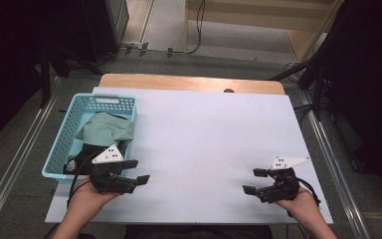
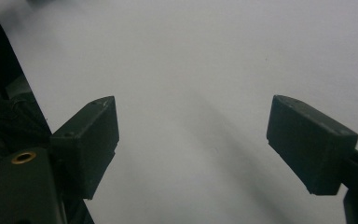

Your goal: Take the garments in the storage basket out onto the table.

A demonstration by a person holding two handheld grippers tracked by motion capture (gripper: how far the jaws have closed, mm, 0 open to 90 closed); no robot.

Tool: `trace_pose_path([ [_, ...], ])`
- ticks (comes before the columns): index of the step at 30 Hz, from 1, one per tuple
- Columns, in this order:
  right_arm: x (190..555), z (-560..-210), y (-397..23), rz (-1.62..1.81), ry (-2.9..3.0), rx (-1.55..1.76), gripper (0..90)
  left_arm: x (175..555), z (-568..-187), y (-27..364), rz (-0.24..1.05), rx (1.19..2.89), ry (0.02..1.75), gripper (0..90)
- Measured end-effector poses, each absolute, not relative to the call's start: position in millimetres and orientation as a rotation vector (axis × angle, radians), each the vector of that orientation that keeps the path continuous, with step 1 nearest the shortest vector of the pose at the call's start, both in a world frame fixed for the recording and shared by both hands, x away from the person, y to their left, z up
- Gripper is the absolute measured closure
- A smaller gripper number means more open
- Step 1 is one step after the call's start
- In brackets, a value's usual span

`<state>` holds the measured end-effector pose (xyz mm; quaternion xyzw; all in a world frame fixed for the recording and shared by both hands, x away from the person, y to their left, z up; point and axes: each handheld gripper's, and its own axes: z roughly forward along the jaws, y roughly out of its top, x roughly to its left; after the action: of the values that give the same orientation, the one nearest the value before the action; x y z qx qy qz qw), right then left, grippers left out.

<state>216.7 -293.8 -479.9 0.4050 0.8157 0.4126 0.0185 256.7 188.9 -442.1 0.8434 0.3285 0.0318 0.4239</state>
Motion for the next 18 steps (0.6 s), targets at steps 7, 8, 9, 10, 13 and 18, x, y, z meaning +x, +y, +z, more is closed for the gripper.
trace_pose_path([
  [7,217,-480,-294,1.279,2.533,1.257,15.4,258,-438,188,0.038,2.103,0.836,24.4],
  [8,217,-480,-294,1.278,2.533,1.258,15.4,257,-434,187,0.06,2.097,0.832,22.6],
  [9,217,-480,-294,1.276,2.534,1.259,15.4,256,-432,187,0.066,2.097,0.825,22.6],
  [10,217,-480,-293,1.276,2.534,1.258,15.4,255,-429,187,0.077,2.099,0.818,22.4],
  [13,217,-480,-293,1.273,2.538,1.254,15.4,254,-421,188,0.091,2.091,0.812,21.6],
  [18,216,-480,-293,1.275,2.532,1.248,15.4,256,-412,186,0.1,2.091,0.802,21.6],
])
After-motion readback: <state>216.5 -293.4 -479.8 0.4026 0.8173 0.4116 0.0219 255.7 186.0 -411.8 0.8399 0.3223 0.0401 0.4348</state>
